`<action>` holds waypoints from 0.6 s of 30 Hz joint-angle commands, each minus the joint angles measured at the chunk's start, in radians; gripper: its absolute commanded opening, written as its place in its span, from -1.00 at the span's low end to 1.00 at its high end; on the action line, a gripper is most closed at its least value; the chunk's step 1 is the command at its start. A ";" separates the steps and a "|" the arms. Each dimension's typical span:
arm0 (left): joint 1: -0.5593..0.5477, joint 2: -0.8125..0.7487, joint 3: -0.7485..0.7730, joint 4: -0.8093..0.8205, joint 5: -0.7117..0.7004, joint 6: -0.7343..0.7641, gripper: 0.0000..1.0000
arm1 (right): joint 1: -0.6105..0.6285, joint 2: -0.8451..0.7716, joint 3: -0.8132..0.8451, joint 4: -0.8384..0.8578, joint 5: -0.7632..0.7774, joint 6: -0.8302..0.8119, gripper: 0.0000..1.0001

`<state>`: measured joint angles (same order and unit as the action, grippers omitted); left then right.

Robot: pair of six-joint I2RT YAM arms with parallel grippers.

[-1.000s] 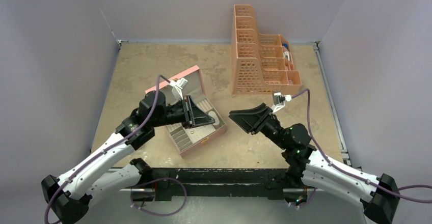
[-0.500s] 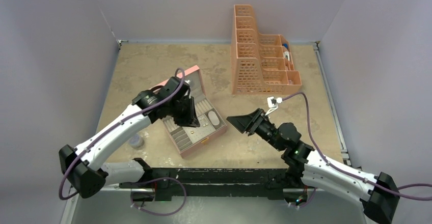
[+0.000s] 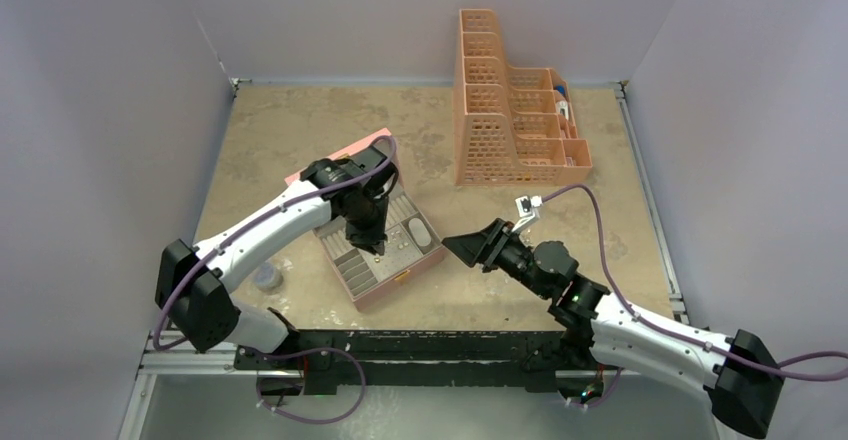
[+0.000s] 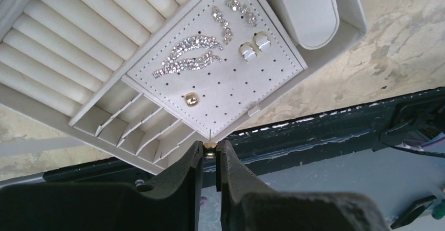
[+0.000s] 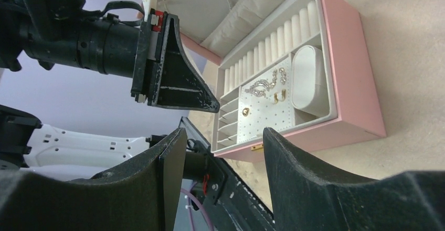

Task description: Organize the mixed jewelry

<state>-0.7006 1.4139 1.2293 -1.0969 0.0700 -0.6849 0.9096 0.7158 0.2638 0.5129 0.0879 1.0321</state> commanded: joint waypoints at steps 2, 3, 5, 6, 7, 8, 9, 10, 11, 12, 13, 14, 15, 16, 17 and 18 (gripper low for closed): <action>0.005 0.047 0.052 -0.014 -0.026 0.046 -0.80 | 0.002 0.011 -0.007 0.035 0.026 -0.006 0.17; 0.005 0.052 0.055 -0.013 -0.028 0.047 -0.80 | 0.003 0.013 -0.008 0.035 0.027 -0.008 0.17; 0.005 0.059 0.053 -0.003 -0.027 0.047 -0.80 | 0.002 0.015 -0.010 0.035 0.027 -0.009 0.17; 0.005 0.065 0.054 0.000 -0.021 0.047 -0.80 | 0.003 0.013 -0.012 0.037 0.029 -0.009 0.17; 0.005 0.071 0.053 0.001 -0.016 0.048 -0.80 | 0.003 0.012 -0.013 0.036 0.029 -0.010 0.17; 0.006 0.078 0.052 -0.001 -0.014 0.048 -0.80 | 0.003 0.011 -0.014 0.036 0.030 -0.011 0.17; 0.006 0.084 0.049 -0.002 -0.013 0.048 -0.80 | 0.003 0.010 -0.015 0.034 0.030 -0.012 0.17; 0.005 0.088 0.048 -0.003 -0.012 0.048 -0.80 | 0.003 0.010 -0.015 0.033 0.031 -0.014 0.17; 0.005 0.093 0.047 -0.003 -0.010 0.047 -0.80 | 0.003 0.010 -0.016 0.031 0.031 -0.016 0.17; 0.005 0.095 0.046 -0.003 -0.007 0.048 -0.80 | 0.003 0.009 -0.017 0.029 0.033 -0.016 0.17; 0.005 0.096 0.044 -0.003 -0.003 0.048 -0.80 | 0.003 0.007 -0.018 0.029 0.033 -0.017 0.17; 0.005 0.098 0.043 -0.003 0.002 0.051 -0.80 | 0.003 0.007 -0.020 0.029 0.033 -0.018 0.17; 0.004 0.101 0.042 -0.004 0.005 0.053 -0.80 | 0.003 0.006 -0.022 0.029 0.034 -0.017 0.17; 0.005 0.105 0.042 -0.006 0.007 0.054 -0.80 | 0.003 0.005 -0.023 0.030 0.035 -0.017 0.17; 0.005 0.110 0.043 -0.009 0.007 0.054 -0.80 | 0.002 0.005 -0.024 0.030 0.036 -0.018 0.17; 0.005 0.114 0.044 -0.011 0.008 0.056 -0.80 | 0.003 0.006 -0.024 0.031 0.036 -0.017 0.17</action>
<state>-0.7006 1.5185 1.2404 -1.0973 0.0666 -0.6571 0.9096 0.7326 0.2512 0.5125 0.0952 1.0286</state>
